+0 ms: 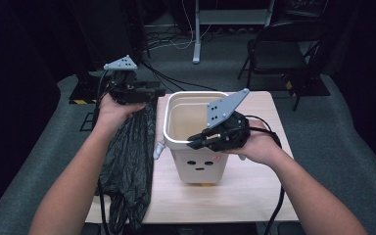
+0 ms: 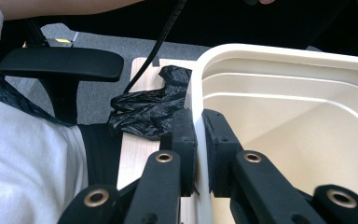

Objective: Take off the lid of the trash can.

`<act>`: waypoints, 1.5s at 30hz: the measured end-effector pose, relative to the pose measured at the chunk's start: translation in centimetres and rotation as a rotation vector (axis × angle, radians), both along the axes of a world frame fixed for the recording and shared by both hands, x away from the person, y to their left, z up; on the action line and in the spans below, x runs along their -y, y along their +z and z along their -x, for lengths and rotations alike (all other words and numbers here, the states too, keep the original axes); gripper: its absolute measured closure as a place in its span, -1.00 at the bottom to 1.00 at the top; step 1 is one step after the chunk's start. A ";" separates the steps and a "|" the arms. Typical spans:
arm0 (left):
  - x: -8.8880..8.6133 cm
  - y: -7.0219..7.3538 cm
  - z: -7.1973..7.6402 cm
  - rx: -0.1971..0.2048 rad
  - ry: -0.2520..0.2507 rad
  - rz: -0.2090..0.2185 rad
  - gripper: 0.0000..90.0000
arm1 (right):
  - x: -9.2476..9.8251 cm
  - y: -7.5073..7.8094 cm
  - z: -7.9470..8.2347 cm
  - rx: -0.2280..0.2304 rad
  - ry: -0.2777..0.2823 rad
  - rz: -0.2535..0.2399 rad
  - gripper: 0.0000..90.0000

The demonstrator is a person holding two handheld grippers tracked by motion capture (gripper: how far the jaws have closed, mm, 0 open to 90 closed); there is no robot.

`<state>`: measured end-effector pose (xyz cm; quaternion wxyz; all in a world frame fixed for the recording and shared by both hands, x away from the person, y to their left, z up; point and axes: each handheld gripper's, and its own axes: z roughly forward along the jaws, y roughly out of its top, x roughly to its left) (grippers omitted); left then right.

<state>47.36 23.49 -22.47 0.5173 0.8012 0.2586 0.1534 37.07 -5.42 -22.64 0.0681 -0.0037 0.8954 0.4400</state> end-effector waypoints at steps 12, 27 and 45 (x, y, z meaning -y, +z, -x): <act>-0.4 -0.7 0.3 -0.018 -0.011 -0.015 0.26 | 0.4 0.2 -0.2 -0.005 0.003 -0.039 0.86; -0.6 -0.6 0.6 -0.005 -0.002 -0.020 0.23 | 0.0 1.5 0.0 0.026 -0.003 -0.009 0.88; -5.0 -2.6 1.7 -0.031 0.078 -0.040 0.21 | 1.5 1.7 -1.0 0.040 -0.077 -0.037 0.87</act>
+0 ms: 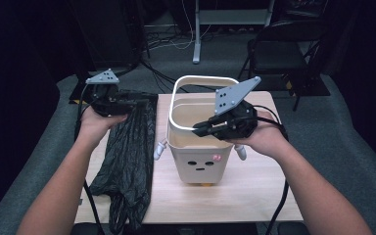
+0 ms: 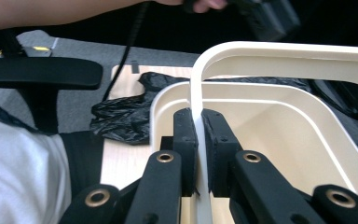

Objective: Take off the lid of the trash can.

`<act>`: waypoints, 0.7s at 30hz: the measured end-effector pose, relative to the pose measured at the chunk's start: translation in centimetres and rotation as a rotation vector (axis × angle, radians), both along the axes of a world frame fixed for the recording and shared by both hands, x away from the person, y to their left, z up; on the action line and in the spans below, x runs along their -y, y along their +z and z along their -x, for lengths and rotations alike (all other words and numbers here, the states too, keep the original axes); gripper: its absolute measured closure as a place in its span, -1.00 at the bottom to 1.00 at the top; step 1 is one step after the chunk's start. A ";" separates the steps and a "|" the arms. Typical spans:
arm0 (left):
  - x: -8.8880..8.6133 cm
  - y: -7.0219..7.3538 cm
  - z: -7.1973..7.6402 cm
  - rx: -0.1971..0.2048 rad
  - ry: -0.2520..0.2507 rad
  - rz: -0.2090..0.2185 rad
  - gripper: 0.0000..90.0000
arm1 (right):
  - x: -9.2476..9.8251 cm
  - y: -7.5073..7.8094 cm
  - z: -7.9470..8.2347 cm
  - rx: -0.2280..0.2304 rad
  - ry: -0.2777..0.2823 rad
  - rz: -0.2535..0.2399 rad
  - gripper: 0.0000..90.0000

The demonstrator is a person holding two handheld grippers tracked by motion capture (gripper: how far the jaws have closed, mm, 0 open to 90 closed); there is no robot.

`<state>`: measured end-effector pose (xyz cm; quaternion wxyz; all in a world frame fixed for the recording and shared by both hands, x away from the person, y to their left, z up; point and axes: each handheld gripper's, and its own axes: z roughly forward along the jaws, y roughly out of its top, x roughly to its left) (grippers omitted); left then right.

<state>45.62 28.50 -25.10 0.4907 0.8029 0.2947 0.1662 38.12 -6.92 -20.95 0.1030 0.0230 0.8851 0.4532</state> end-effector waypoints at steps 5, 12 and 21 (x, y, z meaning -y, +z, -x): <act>-1.3 -1.3 1.0 -0.008 0.007 0.001 0.20 | 0.9 -0.2 -0.8 0.016 -0.061 0.001 0.87; -2.9 -4.1 2.7 -0.009 0.039 -0.016 0.19 | 2.1 -0.5 -2.0 0.040 -0.150 -0.011 0.87; -3.9 -7.1 5.0 0.004 0.060 -0.032 0.19 | 3.7 -1.1 -4.3 0.033 -0.249 -0.015 0.88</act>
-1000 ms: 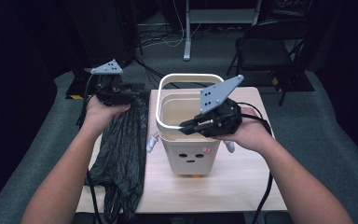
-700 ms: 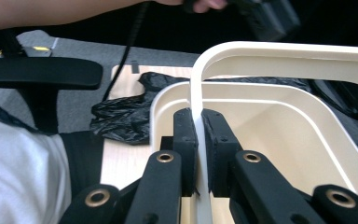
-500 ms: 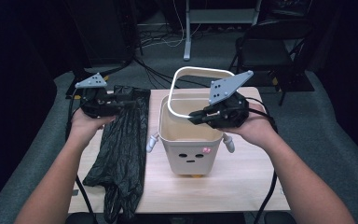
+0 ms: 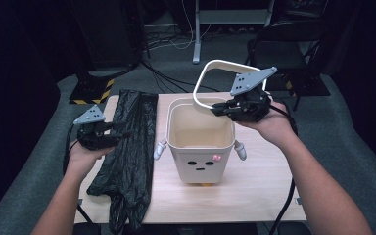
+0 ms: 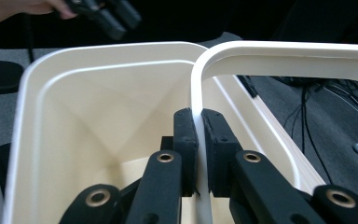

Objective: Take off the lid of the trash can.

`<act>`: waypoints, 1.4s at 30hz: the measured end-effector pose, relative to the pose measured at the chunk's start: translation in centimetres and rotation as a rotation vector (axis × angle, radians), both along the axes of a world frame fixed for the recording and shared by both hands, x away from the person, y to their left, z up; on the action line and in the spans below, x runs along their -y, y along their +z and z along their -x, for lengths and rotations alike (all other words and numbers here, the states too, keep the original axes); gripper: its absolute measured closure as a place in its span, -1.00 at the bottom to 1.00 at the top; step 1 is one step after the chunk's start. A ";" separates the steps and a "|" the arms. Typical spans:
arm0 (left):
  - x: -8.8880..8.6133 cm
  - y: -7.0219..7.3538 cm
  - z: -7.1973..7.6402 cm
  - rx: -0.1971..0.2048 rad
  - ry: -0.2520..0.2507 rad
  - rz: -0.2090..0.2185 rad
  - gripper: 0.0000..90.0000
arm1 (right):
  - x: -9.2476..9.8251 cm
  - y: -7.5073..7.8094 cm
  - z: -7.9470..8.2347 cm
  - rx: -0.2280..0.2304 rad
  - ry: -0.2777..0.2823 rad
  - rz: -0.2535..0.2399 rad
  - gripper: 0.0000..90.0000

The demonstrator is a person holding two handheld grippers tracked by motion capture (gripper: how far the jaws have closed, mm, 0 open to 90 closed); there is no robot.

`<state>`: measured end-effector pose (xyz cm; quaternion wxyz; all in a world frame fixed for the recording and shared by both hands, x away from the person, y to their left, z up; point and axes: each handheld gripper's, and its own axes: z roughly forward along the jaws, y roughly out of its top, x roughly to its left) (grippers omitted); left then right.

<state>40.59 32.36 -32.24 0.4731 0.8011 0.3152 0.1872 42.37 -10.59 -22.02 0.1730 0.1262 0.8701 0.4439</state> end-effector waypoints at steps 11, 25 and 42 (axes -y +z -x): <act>-0.6 -2.0 1.3 0.013 0.020 0.009 0.19 | 2.2 -0.2 -2.7 -0.005 -0.133 -0.020 0.88; -1.5 -3.8 1.9 0.012 0.044 0.040 0.19 | 4.6 -0.8 -4.2 0.006 -0.227 -0.077 0.88; -3.8 -6.5 1.4 -0.022 0.118 0.062 0.18 | 7.6 -5.6 -4.2 -0.010 -0.324 -0.090 0.87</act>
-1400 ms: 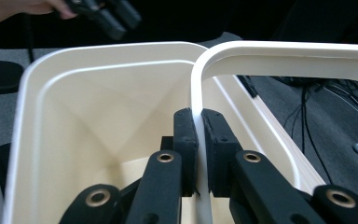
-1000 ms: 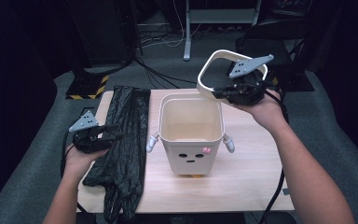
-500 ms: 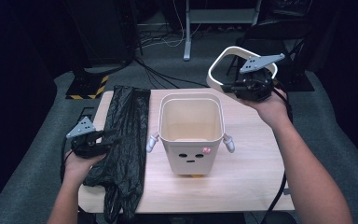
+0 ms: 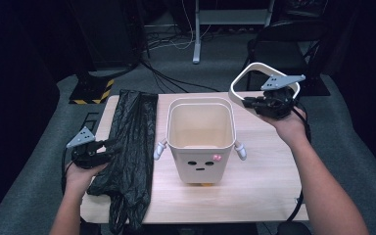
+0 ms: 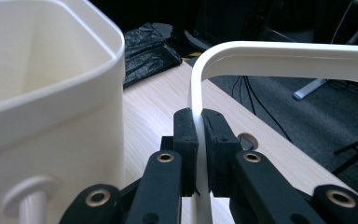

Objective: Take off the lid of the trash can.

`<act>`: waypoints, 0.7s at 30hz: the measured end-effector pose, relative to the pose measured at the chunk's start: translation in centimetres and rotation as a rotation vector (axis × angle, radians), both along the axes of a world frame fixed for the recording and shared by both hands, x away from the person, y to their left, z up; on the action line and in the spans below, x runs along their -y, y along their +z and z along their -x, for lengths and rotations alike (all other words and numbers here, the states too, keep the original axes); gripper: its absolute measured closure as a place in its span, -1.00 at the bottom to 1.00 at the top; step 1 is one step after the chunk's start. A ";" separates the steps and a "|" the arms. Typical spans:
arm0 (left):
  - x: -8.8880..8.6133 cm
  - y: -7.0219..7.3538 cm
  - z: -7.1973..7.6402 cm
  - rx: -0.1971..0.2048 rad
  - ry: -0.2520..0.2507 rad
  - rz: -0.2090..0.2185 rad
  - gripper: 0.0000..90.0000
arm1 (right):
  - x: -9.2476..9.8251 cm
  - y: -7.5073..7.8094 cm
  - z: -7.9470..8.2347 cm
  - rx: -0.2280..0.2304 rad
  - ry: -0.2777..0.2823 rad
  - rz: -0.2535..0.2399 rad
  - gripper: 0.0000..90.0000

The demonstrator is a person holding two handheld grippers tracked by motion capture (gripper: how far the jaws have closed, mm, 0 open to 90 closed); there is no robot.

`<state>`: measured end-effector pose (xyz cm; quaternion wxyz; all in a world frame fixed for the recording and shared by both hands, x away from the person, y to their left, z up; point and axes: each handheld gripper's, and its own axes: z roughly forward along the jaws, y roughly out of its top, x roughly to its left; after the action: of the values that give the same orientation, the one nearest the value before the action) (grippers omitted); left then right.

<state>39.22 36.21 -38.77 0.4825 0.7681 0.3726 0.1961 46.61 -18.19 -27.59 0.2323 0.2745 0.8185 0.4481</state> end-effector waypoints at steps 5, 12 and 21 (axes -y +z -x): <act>-0.3 -0.8 -0.2 -0.009 0.021 0.002 0.18 | 0.4 -2.4 0.5 -0.016 -0.055 -0.002 0.87; -0.4 -1.4 -0.3 -0.012 0.035 -0.016 0.19 | 0.7 -5.8 0.6 -0.031 -0.147 -0.044 0.87; -0.6 -2.1 -0.3 -0.024 0.055 -0.012 0.19 | 1.0 -8.7 0.5 -0.033 -0.228 -0.067 0.87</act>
<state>39.56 36.79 -40.88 0.4677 0.7627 0.3981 0.2026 46.09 -19.19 -36.33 0.2590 0.3808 0.7703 0.4411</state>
